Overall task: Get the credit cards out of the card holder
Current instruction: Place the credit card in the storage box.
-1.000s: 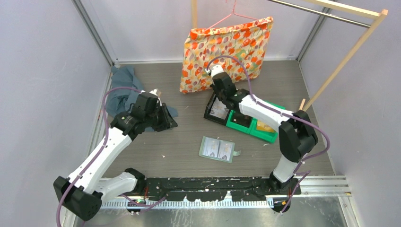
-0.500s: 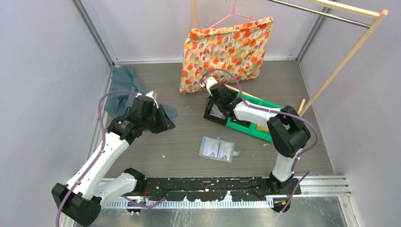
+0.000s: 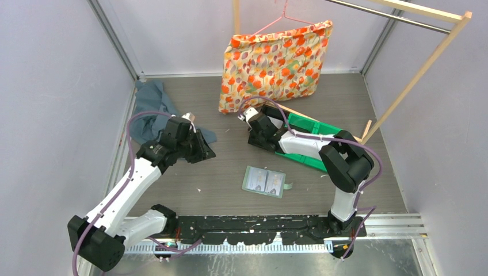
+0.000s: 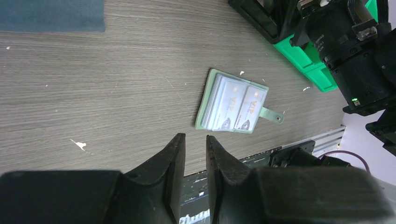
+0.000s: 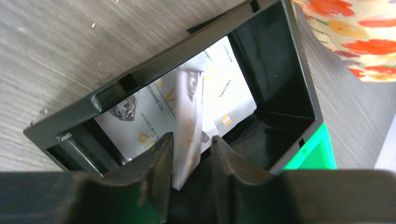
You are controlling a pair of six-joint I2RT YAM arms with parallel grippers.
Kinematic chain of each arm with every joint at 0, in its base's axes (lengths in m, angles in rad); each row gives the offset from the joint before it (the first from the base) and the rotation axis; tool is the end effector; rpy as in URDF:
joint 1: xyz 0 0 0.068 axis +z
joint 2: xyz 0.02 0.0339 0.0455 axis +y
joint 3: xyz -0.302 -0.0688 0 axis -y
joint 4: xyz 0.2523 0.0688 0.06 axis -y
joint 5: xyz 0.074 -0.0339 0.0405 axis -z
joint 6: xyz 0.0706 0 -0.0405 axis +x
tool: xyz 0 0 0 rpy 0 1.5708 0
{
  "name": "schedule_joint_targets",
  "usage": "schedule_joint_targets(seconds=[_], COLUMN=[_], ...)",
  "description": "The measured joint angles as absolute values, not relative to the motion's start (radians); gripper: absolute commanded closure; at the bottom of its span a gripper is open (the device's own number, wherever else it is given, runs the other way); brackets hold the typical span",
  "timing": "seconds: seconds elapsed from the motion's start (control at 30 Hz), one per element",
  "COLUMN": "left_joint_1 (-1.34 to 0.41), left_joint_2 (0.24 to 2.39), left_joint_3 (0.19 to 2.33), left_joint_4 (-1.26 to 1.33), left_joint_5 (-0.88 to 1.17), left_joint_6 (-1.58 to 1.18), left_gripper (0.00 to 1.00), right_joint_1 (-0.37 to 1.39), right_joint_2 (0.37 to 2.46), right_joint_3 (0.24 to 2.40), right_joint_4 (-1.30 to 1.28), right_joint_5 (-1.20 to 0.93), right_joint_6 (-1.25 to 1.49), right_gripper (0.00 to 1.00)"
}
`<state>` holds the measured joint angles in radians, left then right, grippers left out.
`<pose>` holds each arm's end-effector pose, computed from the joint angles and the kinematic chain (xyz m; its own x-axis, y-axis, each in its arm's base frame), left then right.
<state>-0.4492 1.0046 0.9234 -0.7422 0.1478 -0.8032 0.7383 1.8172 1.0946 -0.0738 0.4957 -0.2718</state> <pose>0.1865 -0.1015 0.3022 -0.8327 -0.3887 -0.3943 -0.1146 0.8177 -0.5641 0.3316 0.2563 0.1872 -0.4164 -0.6982 -0.5823 -0.4753 0.7132 -0.5153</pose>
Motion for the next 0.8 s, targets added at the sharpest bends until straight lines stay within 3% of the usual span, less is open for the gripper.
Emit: schedule_joint_targets(seconds=[0.13,0.2,0.5,0.67,0.8], left_joint_1=[-0.449,-0.449,-0.449,-0.458,-0.503], left_joint_2=[1.028,1.047,1.116,1.196,1.268], left_joint_3=[0.923,0.921,0.902,0.896,0.883], left_joint_4=[-0.721,-0.706,-0.684,-0.667,-0.616], left_joint_5=[0.162,0.172,0.218,0.273,0.301], left_joint_6=[-0.802,-0.802,-0.762,-0.723,-0.73], left_gripper=[0.75,0.76,0.75,0.74,0.74], right_joint_1=[0.739,0.739,0.698,0.683,0.685], right_joint_2=[1.799,1.755,1.38,1.211,1.134], right_joint_3=[1.118,1.122,1.137,1.033,0.878], right_joint_4=[-0.14,-0.17,-0.261,-0.283,-0.308], right_joint_5=[0.463,0.44,0.32,0.231,0.165], right_joint_6=[-0.224,-0.197,-0.021,0.175,0.377], right_gripper=[0.52,0.45,0.39,0.3,0.34])
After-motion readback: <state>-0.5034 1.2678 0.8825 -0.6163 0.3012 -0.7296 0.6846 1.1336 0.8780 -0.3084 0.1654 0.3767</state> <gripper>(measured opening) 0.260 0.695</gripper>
